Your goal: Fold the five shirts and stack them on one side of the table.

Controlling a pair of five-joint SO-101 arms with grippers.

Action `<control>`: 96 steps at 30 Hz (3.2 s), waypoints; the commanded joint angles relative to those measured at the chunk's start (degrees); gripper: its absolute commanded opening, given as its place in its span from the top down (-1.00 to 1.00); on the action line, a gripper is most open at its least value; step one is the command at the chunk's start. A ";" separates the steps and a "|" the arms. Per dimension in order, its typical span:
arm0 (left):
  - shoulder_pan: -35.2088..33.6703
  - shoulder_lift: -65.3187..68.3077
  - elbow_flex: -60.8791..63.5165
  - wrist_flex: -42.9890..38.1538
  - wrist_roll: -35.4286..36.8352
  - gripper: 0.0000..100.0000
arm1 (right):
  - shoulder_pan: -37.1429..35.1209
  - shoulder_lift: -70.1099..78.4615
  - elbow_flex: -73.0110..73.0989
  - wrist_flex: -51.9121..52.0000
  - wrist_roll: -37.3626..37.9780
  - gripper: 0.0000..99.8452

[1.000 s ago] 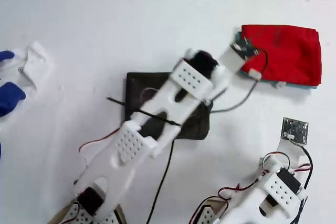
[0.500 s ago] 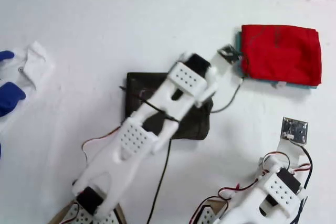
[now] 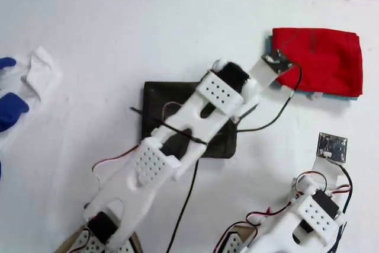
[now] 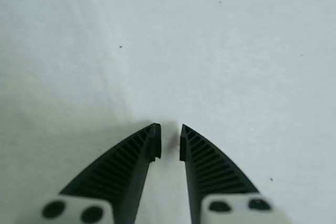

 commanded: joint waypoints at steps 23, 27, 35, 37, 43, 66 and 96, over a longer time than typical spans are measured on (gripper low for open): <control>-26.37 -38.77 69.49 -35.96 -2.73 0.95 | -48.04 -1.45 -28.22 25.98 -0.53 0.96; -27.87 -38.77 72.75 -41.76 -2.81 0.95 | -58.07 -0.22 -28.13 25.89 -0.53 0.96; -30.68 -35.87 75.56 -44.92 -2.99 0.95 | -62.37 17.36 -29.19 20.00 -0.62 0.96; -31.12 -33.85 75.56 -45.10 -2.90 0.95 | -62.37 21.93 -29.36 18.59 -0.62 0.96; -31.12 -30.07 75.56 -45.19 -3.16 0.95 | -62.37 31.08 -29.36 17.10 -0.53 0.96; -31.21 -29.63 69.05 -41.05 -2.81 0.95 | -67.03 44.97 -49.14 18.33 -8.26 0.96; -42.55 -52.66 70.11 -19.96 -3.25 0.95 | -61.05 42.42 -57.05 17.36 -18.02 0.28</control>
